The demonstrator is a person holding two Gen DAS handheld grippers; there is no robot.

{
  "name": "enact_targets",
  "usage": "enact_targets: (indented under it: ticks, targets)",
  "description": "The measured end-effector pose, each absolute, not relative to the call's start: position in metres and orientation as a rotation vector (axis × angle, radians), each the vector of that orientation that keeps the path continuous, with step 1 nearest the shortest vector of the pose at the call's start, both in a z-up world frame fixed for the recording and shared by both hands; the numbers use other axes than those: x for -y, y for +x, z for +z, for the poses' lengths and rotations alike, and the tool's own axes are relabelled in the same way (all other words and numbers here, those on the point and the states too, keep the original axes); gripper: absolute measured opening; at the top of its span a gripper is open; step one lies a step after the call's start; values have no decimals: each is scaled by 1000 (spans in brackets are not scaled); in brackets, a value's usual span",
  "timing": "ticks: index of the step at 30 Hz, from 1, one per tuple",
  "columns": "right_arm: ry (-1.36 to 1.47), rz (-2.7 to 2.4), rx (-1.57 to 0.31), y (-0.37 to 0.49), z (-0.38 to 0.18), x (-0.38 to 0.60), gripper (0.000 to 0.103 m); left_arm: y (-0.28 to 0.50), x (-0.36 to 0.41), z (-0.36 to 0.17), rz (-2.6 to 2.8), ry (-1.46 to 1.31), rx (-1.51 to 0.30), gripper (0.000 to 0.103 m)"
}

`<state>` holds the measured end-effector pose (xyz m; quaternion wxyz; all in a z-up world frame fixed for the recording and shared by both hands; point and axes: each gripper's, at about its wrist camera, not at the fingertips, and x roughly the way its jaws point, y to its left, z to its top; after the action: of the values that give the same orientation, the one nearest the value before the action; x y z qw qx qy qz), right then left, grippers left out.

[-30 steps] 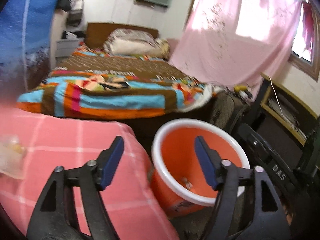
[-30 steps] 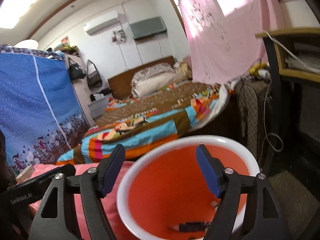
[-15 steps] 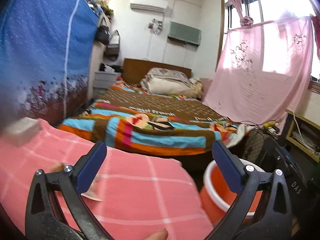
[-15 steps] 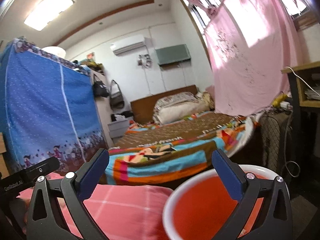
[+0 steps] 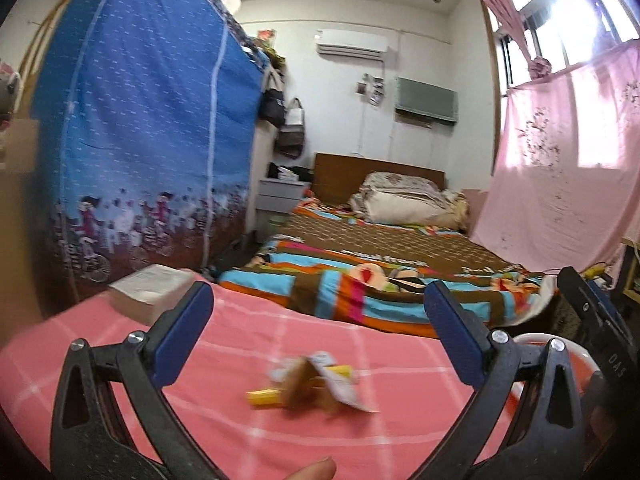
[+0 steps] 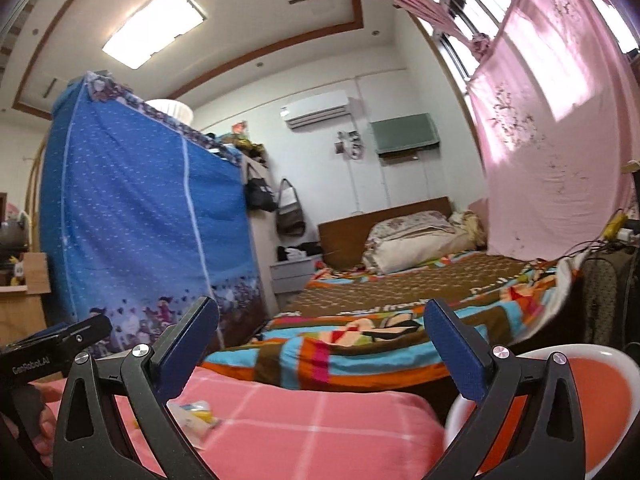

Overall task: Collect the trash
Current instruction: 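Move both tools back over the remaining trash on the bedspread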

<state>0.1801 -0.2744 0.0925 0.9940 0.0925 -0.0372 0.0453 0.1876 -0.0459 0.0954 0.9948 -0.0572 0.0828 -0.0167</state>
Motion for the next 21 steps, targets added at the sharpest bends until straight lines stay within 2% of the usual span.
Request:
enact_targets:
  ticks: [10, 21]
  targets:
    - [116, 228, 33, 197, 84, 216, 103, 181, -3, 84, 53, -79, -145, 103]
    - [82, 362, -250, 244, 62, 182, 103, 199, -24, 60, 57, -86, -260, 103]
